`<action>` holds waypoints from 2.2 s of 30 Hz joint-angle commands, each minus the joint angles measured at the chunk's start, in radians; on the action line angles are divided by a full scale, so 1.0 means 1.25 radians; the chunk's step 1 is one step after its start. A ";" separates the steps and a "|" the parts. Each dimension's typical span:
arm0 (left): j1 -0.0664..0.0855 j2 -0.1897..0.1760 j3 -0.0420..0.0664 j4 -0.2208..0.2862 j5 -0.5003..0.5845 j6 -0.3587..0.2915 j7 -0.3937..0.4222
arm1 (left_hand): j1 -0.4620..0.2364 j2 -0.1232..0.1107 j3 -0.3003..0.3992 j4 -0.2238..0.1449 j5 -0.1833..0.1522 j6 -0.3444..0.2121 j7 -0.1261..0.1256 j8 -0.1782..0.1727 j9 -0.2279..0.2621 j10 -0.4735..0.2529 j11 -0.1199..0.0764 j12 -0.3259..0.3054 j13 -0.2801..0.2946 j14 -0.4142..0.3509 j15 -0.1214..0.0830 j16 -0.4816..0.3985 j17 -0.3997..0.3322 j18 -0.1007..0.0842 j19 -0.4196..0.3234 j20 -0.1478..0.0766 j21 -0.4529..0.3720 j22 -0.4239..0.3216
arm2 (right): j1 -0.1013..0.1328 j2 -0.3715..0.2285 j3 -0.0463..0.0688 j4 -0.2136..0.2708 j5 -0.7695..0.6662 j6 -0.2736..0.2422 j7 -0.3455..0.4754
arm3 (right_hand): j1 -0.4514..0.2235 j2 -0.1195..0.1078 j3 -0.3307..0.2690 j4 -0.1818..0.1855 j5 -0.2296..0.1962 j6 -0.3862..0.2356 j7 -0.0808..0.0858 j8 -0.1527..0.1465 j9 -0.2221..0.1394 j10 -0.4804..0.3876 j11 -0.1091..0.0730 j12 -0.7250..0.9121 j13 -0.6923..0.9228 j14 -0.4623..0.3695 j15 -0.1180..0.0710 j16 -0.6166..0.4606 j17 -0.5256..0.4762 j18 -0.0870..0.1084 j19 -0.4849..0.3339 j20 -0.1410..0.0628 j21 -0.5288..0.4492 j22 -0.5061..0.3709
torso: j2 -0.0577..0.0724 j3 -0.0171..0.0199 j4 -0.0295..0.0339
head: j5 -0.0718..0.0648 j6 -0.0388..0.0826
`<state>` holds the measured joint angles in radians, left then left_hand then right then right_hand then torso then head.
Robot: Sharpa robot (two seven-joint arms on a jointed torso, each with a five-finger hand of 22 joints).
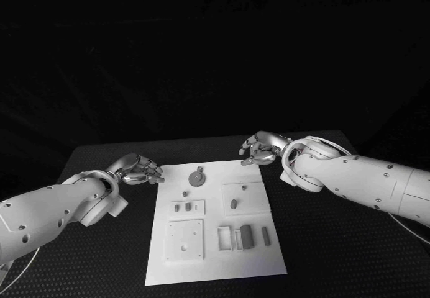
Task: Assemble the parts on the task board
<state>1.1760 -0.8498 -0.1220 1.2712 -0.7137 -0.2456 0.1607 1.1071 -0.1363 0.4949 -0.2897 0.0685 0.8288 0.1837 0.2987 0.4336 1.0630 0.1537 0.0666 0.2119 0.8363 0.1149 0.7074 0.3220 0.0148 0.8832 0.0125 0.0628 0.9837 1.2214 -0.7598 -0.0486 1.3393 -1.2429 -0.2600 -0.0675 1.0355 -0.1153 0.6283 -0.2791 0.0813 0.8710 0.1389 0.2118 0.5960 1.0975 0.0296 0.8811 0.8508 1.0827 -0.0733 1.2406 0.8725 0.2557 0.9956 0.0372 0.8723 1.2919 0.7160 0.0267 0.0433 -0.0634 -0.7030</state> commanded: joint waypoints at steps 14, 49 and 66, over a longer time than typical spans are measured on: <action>0.001 -0.032 0.000 0.027 0.190 0.078 0.115 | 0.003 0.019 -0.051 -0.001 -0.013 -0.009 -0.001 0.006 0.005 0.001 -0.001 0.002 -0.025 0.025 0.004 -0.052 0.011 0.020 0.017 0.008 0.001 -0.064 | -0.038 -0.030 -0.021 0.024 -0.178 0.007 0.049 | 0.077 0.000 0.014 -0.006 -0.001 0.011 0.022 0.011 -0.001 -0.010 0.053 -0.497 -0.371 0.038 0.048 -0.176 -0.128 0.005 -0.017 0.032 -0.079 -0.051 | -0.001 -0.0022 -0.0008 | 0.001 0.008; 0.001 -0.030 0.000 0.022 0.226 0.092 0.107 | -0.032 0.034 -0.098 0.002 -0.014 -0.037 0.020 -0.006 -0.001 -0.035 0.024 0.000 -0.058 -0.055 0.046 -0.143 0.009 0.013 -0.078 0.046 0.001 -0.136 | -0.068 0.005 -0.053 -0.019 -0.245 -0.051 0.054 | 0.073 -0.044 0.024 0.045 -0.002 -0.040 0.027 0.017 -0.060 -0.028 0.104 -0.627 -0.565 -0.268 0.207 -0.605 -0.364 -0.131 -0.460 0.119 -0.420 -0.124 | 0.000 -0.0014 0.0020 | 0.006 0.005; 0.001 -0.026 0.000 0.022 0.238 0.103 0.110 | -0.045 0.041 -0.106 0.003 -0.013 -0.040 0.021 -0.005 0.000 -0.044 0.027 0.000 -0.069 -0.097 0.063 -0.180 -0.001 0.005 -0.138 0.064 0.002 -0.167 | -0.082 0.029 -0.063 -0.028 -0.323 -0.040 0.031 | 0.065 -0.024 0.016 0.020 -0.002 0.020 0.021 0.054 -0.064 0.079 0.066 -0.586 -0.543 -0.138 0.157 -0.577 -0.329 -0.078 -0.305 0.115 -0.446 -0.158 | 0.000 -0.0019 0.0023 | 0.010 -0.003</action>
<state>1.1759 -0.8846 -0.1228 1.2976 -0.4288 -0.1358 0.2819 1.0588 -0.0855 0.3667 -0.2865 0.0570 0.7860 0.2016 0.2971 0.4332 1.0146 0.1909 0.0666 0.1268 0.7214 0.1931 0.4877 0.3212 0.0303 0.7164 0.0909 0.0629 0.7766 1.1204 -0.7247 -0.1267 1.3029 -1.6028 -0.3212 -0.0194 1.1160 -0.1574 0.6485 -0.2473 0.0813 0.8913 0.1656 0.2730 0.5172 1.1921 0.1124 0.1436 0.1708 0.9044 0.1232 0.5170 0.4600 0.1390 0.6083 0.1802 0.3184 1.0956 0.7167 0.0248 0.0468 -0.0517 -0.7061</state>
